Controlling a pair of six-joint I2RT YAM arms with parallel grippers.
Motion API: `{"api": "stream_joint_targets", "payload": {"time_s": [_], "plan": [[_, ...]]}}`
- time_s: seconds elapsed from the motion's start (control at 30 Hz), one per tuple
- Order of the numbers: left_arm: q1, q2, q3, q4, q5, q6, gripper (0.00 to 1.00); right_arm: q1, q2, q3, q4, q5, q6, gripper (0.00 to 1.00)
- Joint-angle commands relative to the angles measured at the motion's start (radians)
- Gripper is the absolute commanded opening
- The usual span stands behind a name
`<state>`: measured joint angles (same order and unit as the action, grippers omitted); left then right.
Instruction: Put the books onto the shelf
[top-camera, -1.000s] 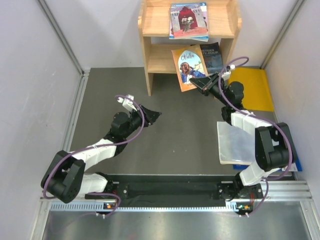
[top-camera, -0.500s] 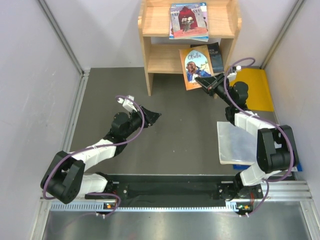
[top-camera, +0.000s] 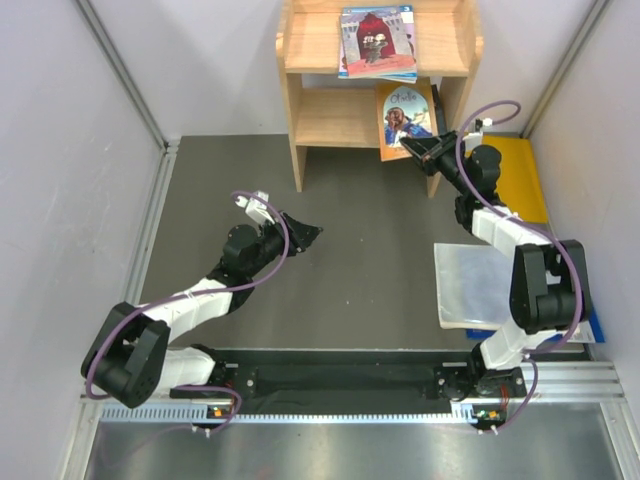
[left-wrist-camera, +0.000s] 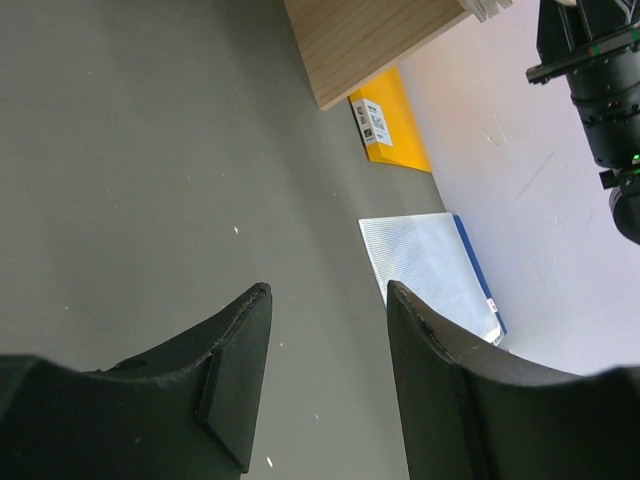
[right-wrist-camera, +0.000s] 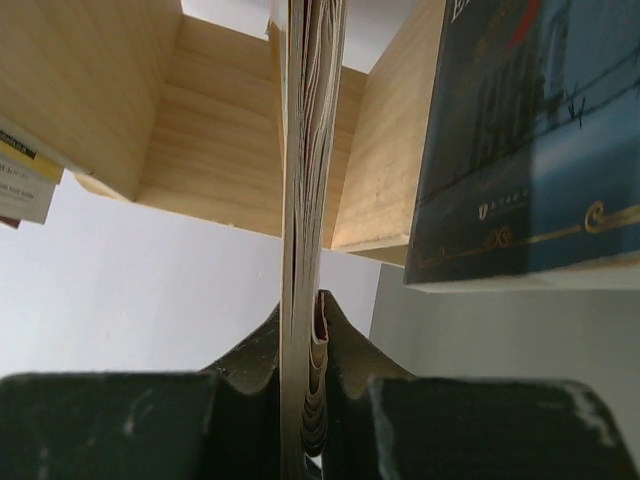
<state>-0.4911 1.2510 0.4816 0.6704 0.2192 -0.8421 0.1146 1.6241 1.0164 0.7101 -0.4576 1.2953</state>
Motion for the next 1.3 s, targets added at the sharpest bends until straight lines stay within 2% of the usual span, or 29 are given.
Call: {"api": "stream_joint_targets", "payload": {"time_s": [0.0,0.2,0.43,0.57,0.6,0.7,0.77,1.1,1.27], "plan": [[-0.003,-0.042,-0.008,0.012,0.008,0.008,0.54,-0.009,0.019,0.108,-0.02,0.045,-0.044,0.01],[-0.003,-0.053,-0.012,0.008,0.005,0.005,0.54,-0.012,0.059,0.215,-0.133,0.053,-0.076,0.03],[-0.003,-0.065,-0.023,0.005,0.005,0.0,0.54,-0.013,0.043,0.234,-0.242,0.138,-0.09,0.07],[-0.004,-0.071,-0.031,0.008,0.006,-0.003,0.54,-0.012,0.026,0.223,-0.265,0.175,-0.094,0.18],[-0.003,-0.074,-0.034,0.008,0.006,-0.005,0.54,-0.012,0.022,0.221,-0.265,0.18,-0.094,0.27],[-0.004,-0.074,-0.04,0.014,0.006,-0.008,0.54,-0.012,0.01,0.2,-0.242,0.178,-0.084,0.36],[-0.004,-0.078,-0.04,0.018,0.011,-0.009,0.54,-0.012,-0.007,0.154,-0.168,0.195,-0.059,0.36],[-0.004,-0.094,-0.063,0.018,0.016,-0.014,0.54,-0.015,-0.043,0.16,-0.201,0.186,-0.062,0.42],[-0.004,-0.107,-0.074,0.015,0.017,-0.017,0.53,-0.023,-0.044,0.169,-0.23,0.18,-0.063,0.56]]}}
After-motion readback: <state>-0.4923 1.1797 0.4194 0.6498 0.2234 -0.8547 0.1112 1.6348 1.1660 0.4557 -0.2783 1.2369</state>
